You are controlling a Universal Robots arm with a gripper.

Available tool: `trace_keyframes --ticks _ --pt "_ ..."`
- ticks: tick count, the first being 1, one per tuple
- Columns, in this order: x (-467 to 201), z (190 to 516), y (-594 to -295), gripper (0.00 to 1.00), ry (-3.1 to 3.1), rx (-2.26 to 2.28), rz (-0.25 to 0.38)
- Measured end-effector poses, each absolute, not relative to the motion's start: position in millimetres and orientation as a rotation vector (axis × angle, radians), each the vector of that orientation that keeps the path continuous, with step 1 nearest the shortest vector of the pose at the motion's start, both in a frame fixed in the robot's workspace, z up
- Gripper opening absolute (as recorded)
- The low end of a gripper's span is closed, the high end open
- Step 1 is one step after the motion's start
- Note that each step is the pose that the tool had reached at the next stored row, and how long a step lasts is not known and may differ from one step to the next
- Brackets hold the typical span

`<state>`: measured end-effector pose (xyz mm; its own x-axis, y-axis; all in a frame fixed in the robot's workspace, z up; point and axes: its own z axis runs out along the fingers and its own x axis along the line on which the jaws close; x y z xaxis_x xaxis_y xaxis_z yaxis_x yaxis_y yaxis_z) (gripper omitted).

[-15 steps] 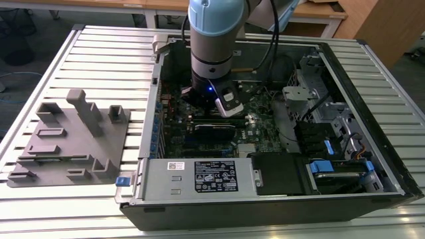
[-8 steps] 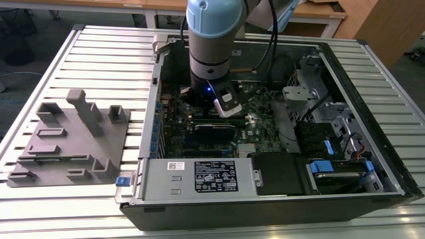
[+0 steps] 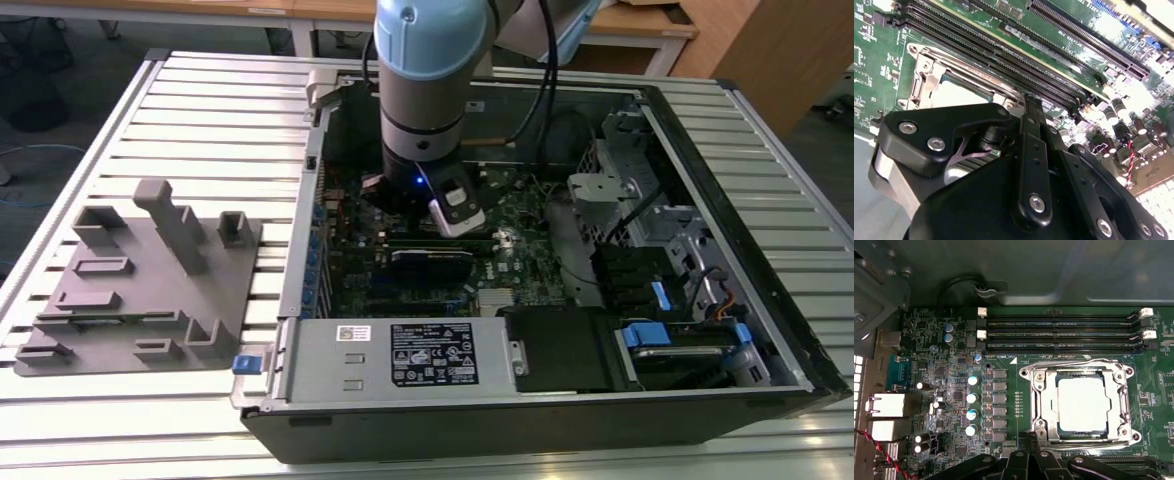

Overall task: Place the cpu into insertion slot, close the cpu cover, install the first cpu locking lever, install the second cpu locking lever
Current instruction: 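Install the second cpu locking lever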

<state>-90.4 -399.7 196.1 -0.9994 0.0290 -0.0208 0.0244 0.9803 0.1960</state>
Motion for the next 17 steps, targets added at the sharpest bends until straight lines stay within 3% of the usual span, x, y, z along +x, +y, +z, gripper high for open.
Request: trace_keyframes --ticks 17 --pt "-95.6 190.0 -399.8 0.11 3.103 0.042 0.306"
